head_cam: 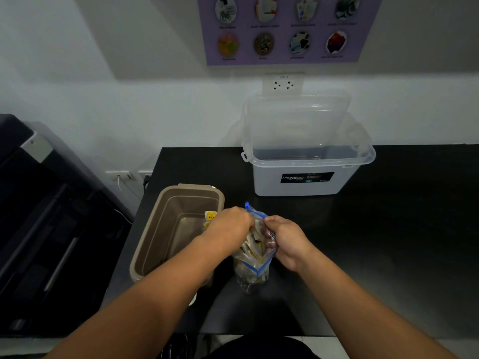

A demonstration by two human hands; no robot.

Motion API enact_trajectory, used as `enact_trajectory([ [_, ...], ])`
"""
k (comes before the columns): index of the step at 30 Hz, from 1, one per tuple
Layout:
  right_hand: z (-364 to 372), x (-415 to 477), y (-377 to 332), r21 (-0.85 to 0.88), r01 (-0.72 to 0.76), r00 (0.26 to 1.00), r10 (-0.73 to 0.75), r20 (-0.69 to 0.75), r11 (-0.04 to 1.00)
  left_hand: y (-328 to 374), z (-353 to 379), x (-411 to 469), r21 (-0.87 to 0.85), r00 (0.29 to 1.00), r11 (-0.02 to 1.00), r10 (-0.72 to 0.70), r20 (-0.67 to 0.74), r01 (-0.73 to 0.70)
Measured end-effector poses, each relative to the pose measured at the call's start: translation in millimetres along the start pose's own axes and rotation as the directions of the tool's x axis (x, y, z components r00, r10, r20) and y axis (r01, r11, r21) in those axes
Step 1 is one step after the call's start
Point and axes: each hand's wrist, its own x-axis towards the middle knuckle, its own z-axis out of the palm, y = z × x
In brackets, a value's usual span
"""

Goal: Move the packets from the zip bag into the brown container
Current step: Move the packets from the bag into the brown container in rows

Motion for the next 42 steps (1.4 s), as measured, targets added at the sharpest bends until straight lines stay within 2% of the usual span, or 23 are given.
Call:
enact_trajectory([
  [7, 2.6, 0.9, -1.6, 0.032, -0.006, 1.000, 0.006, -0.002, 0.999, 0.1, -0.6, 0.2, -0.039, 1.000, 0.999, -0.004, -0.029, 0.003],
  [13, 0.6, 3.4, -0.7, -0.008, -0.006, 1.000, 0.006, 0.005, 1.000, -2.6, -11.5, -0.1, -0.088, 0.997, 0.996, 0.035, 0.063, -0.030],
  [19, 3.2, 6.0, 3.4, 0.033, 0.007, 1.000, -0.006, -0.022, 0.999, -11.8, -21.0, -8.1, -0.156, 0.998, 0.987, 0.036, -0.046, -0.043],
  [22, 4.2, 5.3, 2.3, 0.031, 0.013, 1.000, -0.013, -0.015, 0.999, -19.0, -35.4, -16.0, -0.257, 0.992, 0.966, -0.001, -0.128, -0.033],
  [26, 7.4, 6.0, 1.5, 0.020, 0.009, 1.000, -0.009, -0.001, 1.000, -36.4, -58.4, -33.9, -0.444, 0.966, 0.896, -0.125, -0.225, 0.012],
  [31, 14.7, 7.1, 1.9, 0.041, 0.016, 1.000, -0.016, -0.009, 0.999, -72.0, -68.7, -54.8, -0.490, 0.927, 0.867, -0.253, -0.276, 0.090],
  [35, 19.2, 8.5, 2.8, 0.049, 0.016, 1.000, -0.015, -0.026, 0.999, -94.2, -56.5, -61.7, -0.449, 0.934, 0.877, -0.289, -0.211, 0.170],
  [42, 26.7, 8.0, 1.4, 0.069, 0.010, 0.999, -0.007, -0.046, 0.998, -107.7, -16.7, -51.0, -0.329, 0.955, 0.897, -0.279, 0.098, 0.296],
])
